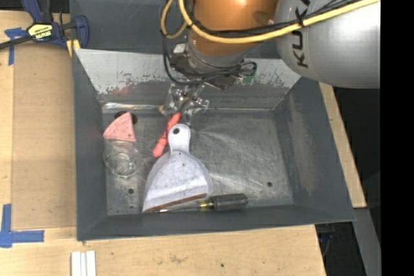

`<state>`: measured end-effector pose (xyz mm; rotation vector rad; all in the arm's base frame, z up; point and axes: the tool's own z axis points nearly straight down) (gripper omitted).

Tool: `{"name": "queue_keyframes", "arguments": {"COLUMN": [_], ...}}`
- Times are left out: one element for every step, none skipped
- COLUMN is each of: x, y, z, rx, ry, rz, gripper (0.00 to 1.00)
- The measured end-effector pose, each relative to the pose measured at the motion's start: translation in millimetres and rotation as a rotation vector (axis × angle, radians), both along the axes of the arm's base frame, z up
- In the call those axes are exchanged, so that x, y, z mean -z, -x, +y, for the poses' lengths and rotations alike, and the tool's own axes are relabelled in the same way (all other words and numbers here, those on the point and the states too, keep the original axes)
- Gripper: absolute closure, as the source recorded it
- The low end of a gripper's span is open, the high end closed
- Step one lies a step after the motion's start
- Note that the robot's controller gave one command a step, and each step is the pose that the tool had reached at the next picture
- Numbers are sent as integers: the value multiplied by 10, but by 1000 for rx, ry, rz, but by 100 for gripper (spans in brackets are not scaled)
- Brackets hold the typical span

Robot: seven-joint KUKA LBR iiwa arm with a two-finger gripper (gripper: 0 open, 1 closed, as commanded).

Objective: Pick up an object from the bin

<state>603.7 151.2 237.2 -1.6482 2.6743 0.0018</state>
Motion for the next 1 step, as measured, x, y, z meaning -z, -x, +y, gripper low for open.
{"name": "queue_keyframes", "arguments": {"x": [-609], "y": [-48], "z": [-34], "rx": [-118], "ry": [-3], "rz": [-2], "gripper": [100]}}
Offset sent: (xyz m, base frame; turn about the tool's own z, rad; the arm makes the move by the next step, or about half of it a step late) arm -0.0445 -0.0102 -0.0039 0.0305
